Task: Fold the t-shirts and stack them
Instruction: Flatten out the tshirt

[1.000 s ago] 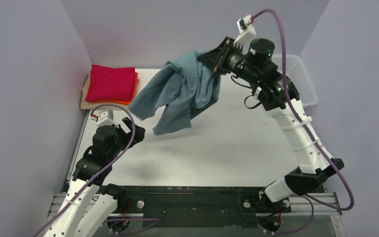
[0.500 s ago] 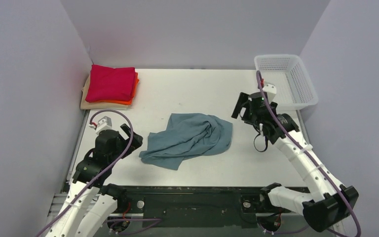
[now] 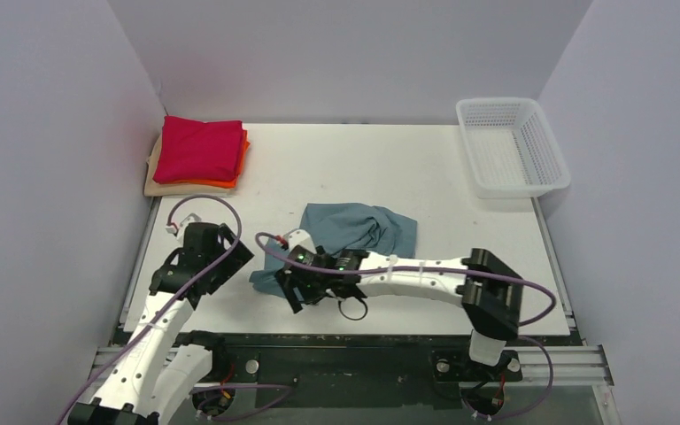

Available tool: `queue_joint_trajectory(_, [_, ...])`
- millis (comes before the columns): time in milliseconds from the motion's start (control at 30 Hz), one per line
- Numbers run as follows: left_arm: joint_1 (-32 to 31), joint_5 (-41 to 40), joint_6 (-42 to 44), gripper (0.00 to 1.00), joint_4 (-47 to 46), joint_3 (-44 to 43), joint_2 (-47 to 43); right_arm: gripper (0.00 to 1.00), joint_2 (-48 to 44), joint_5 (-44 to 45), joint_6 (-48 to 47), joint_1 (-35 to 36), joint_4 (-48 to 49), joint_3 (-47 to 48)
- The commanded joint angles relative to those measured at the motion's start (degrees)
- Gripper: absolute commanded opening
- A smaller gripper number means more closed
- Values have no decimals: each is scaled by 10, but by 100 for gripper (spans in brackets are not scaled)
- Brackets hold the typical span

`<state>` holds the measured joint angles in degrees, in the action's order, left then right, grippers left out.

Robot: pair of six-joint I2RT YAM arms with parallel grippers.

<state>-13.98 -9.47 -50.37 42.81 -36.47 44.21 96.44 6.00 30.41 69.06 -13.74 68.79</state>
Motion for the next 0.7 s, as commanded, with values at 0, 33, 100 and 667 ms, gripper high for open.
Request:
queue_joint_trajectory(0, [84,55,4,97,-7,-2,8,72,86,-12,-2,23,25,82])
queue_joint_trajectory(33, [102,74,4,97,-13,6,7,69,107,-13,2,24,25,89])
queue_joint_trajectory(100, [112,85,3,97,-18,15,2,68,140,-14,7,25,25,110])
queue_joint_trajectory(667, [114,145,-7,97,-67,65,-11,13,193,167,27,25,-30,76])
